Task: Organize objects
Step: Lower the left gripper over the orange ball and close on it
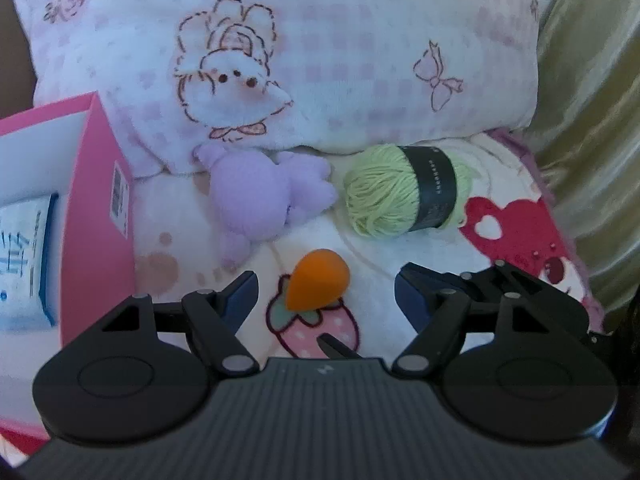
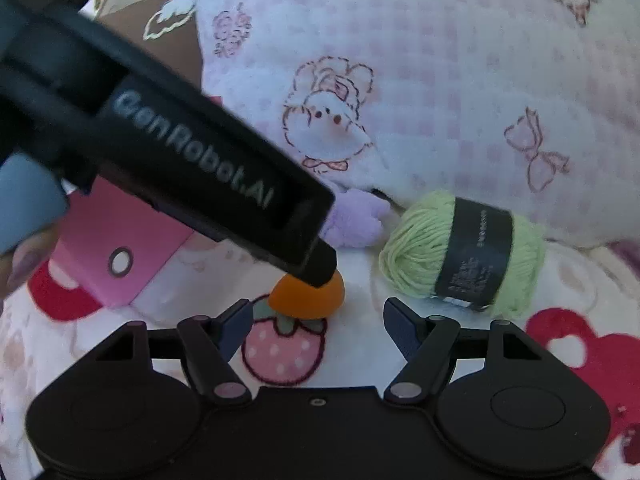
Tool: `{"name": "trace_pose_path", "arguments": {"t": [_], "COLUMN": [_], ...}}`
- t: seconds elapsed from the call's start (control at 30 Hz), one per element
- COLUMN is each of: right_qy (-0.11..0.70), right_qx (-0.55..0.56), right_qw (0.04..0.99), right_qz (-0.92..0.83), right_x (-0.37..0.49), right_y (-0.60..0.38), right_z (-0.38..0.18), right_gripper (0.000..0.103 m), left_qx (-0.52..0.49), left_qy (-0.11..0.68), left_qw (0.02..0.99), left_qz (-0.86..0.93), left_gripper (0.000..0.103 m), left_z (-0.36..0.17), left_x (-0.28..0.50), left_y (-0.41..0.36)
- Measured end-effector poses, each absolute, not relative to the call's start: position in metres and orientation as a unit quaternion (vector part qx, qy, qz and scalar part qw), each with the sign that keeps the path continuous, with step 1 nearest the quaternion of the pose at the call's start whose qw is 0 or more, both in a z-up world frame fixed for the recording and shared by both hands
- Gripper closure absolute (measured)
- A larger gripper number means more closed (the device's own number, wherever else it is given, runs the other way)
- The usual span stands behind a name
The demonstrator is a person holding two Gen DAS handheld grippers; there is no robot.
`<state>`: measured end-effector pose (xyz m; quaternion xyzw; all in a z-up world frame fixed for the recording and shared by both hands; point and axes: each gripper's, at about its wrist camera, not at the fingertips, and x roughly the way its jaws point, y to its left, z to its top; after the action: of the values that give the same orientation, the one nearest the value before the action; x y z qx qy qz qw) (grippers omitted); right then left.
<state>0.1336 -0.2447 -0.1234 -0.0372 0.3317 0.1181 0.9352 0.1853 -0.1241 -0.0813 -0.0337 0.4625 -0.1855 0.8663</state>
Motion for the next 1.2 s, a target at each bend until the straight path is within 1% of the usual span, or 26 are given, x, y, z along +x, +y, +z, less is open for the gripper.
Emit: {"name": "trace_pose_path", "arguments": {"t": [0.13, 0.23, 0.3, 0.4, 0.47, 0.53, 0.6, 0.63, 0.7, 0.77, 0.83, 0.87, 0.9, 0.93, 1.0, 1.03, 1.2], "right_qy": [0.322, 0.324, 0.318, 0.314, 0.303, 0.298, 0.316, 0.323, 0.314, 0.310, 0.306, 0.304, 0.304, 0.303, 0.300, 0.300, 0.299], "right_qx": [-0.005, 0.027, 0.025, 0.007, -0.002, -0.011, -0.040, -0.057, -0.069, -0.054, -0.040, -0.037, -0.037, -0.037, -0.035, -0.033, -0.025], "right_qw": [0.942, 0.941, 0.942, 0.942, 0.945, 0.947, 0.944, 0.941, 0.944, 0.946, 0.948, 0.949, 0.949, 0.950, 0.951, 0.950, 0.951], "right_qz": [0.096, 0.098, 0.103, 0.120, 0.125, 0.120, 0.085, 0.081, 0.080, 0.080, 0.078, 0.075, 0.074, 0.073, 0.073, 0.077, 0.079], "right_x": [0.140, 0.135, 0.124, 0.118, 0.122, 0.126, 0.129, 0.129, 0.126, 0.128, 0.130, 0.130, 0.130, 0.130, 0.128, 0.127, 0.126], "right_y": [-0.252, -0.261, -0.263, -0.255, -0.246, -0.240, -0.233, -0.230, -0.230, -0.232, -0.235, -0.236, -0.237, -0.237, -0.239, -0.240, -0.244], "right_z": [-0.134, -0.141, -0.145, -0.149, -0.149, -0.150, -0.156, -0.160, -0.162, -0.160, -0.158, -0.158, -0.158, -0.157, -0.155, -0.154, -0.151], "right_gripper": [0.027, 0.027, 0.027, 0.027, 0.027, 0.028, 0.028, 0.032, 0.032, 0.032, 0.033, 0.035, 0.038, 0.045, 0.049, 0.053, 0.055], "left_qx": [-0.018, -0.008, -0.008, -0.007, -0.008, -0.009, -0.004, -0.005, -0.015, -0.018, -0.032, -0.039, -0.047, -0.056, -0.076, -0.081, -0.064], "left_qy": [0.468, 0.475, 0.473, 0.465, 0.464, 0.475, 0.484, 0.484, 0.481, 0.474, 0.460, 0.463, 0.470, 0.476, 0.488, 0.495, 0.494], "left_qw": [0.861, 0.857, 0.857, 0.861, 0.861, 0.856, 0.854, 0.855, 0.855, 0.855, 0.855, 0.851, 0.845, 0.839, 0.827, 0.823, 0.824], "left_qz": [-0.199, -0.200, -0.203, -0.205, -0.208, -0.203, -0.189, -0.188, -0.196, -0.211, -0.238, -0.247, -0.251, -0.257, -0.267, -0.267, -0.269], "left_gripper": [0.032, 0.039, 0.041, 0.048, 0.056, 0.058, 0.062, 0.064, 0.069, 0.080, 0.085, 0.086, 0.087, 0.087, 0.087, 0.087, 0.087], "left_z": [-0.093, -0.099, -0.100, -0.100, -0.101, -0.106, -0.112, -0.114, -0.115, -0.115, -0.113, -0.113, -0.113, -0.113, -0.115, -0.116, -0.112], "left_x": [0.191, 0.191, 0.191, 0.191, 0.193, 0.196, 0.200, 0.201, 0.202, 0.203, 0.202, 0.202, 0.203, 0.203, 0.204, 0.206, 0.205], "left_y": [-0.128, -0.129, -0.127, -0.126, -0.126, -0.128, -0.128, -0.127, -0.125, -0.126, -0.126, -0.125, -0.126, -0.126, -0.127, -0.128, -0.131]}}
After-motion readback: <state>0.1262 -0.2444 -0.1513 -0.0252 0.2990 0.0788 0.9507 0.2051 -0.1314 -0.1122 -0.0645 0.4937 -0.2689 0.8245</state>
